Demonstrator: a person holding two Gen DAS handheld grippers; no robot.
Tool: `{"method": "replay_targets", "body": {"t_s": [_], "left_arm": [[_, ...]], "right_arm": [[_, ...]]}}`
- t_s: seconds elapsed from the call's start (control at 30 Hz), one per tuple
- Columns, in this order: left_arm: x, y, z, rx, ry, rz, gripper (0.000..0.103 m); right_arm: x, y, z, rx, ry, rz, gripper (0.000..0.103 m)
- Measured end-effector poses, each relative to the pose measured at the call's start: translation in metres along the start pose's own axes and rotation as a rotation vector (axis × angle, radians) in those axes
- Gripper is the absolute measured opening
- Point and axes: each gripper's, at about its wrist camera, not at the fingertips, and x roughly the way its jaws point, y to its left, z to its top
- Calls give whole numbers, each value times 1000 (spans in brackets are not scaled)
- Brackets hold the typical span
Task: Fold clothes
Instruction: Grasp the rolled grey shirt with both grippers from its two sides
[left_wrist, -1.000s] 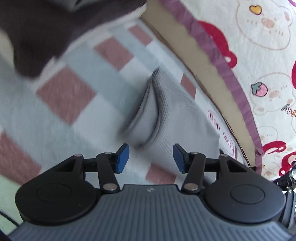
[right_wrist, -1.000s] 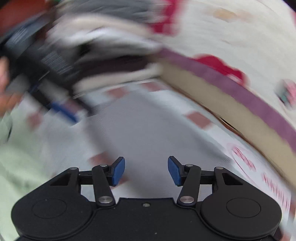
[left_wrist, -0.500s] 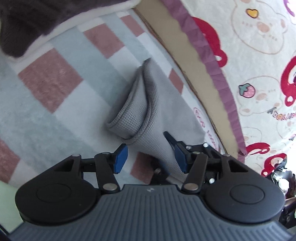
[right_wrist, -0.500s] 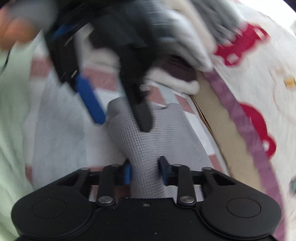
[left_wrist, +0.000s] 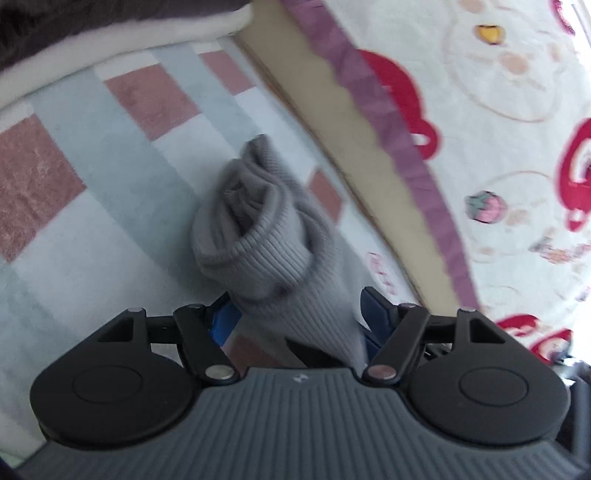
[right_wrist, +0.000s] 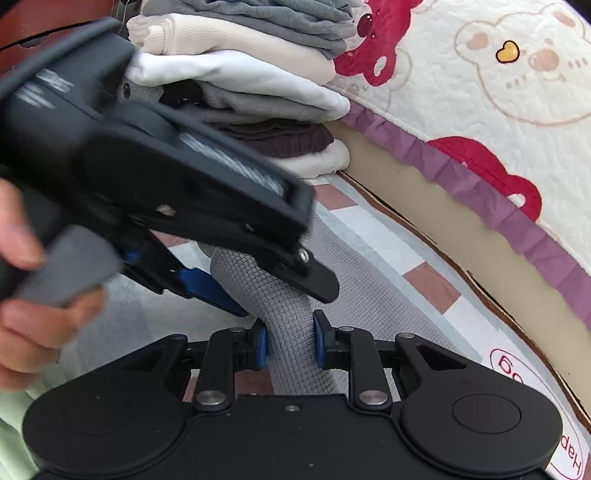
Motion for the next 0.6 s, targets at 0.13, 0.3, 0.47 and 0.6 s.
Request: {"method": "replay_targets", "body": {"t_s": [0.13,0.3,0.47,0.6], "left_arm": [[-1,3,-1,64,-47,60,37],[-8,-12,-1,227,-75,96,30],[-12,-18,3,262,-89,89,29],[-17,-13,11,230,-82,88,29]], "right_arm": [[-4,9,-8,-97,27,-11,38],[1,38,-50,-443,192,-266,44],[-17,38,-33,-376,203,-213,41],[-31,38,-20,-323,212,-171,23]]}}
